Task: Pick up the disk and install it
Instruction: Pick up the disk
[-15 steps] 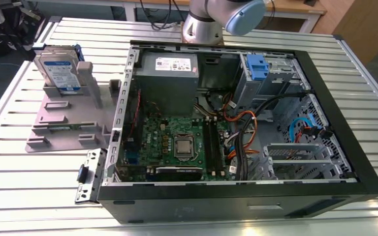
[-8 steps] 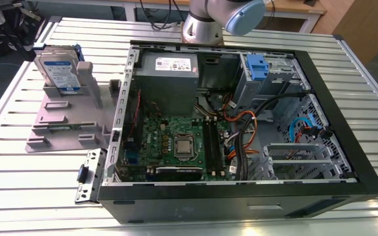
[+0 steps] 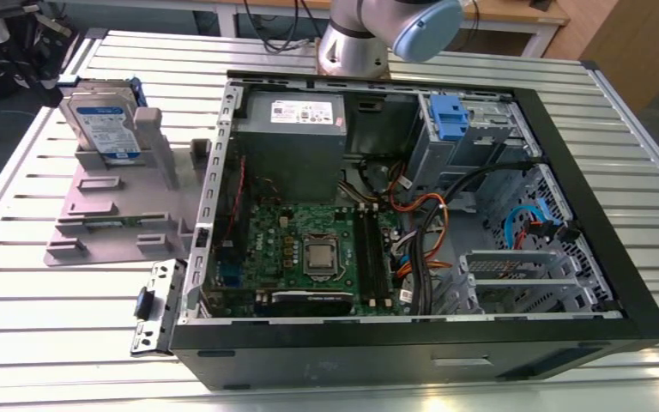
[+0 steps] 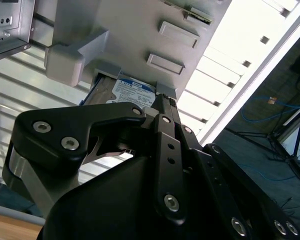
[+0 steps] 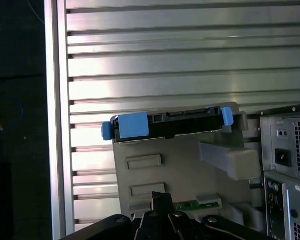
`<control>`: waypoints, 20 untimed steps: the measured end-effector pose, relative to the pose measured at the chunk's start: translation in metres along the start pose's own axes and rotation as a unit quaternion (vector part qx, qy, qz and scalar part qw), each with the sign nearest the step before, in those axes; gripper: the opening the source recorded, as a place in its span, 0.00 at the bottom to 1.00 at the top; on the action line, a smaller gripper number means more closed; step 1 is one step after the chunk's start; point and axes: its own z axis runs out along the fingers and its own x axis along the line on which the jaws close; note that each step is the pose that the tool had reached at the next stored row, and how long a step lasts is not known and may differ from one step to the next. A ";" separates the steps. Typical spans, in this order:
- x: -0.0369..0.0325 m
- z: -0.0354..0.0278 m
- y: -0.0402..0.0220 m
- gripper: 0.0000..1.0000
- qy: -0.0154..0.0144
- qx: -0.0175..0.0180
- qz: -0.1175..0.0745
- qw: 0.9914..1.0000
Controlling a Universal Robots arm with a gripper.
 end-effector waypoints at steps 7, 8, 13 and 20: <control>0.0000 0.0000 0.0000 0.10 0.001 -0.001 -0.032 0.999; 0.0000 0.0000 0.0000 0.10 0.002 -0.001 -0.037 0.999; 0.0000 0.0000 0.0000 0.10 0.003 -0.001 -0.057 0.998; 0.0000 0.0000 0.0000 0.10 0.003 -0.002 -0.073 0.997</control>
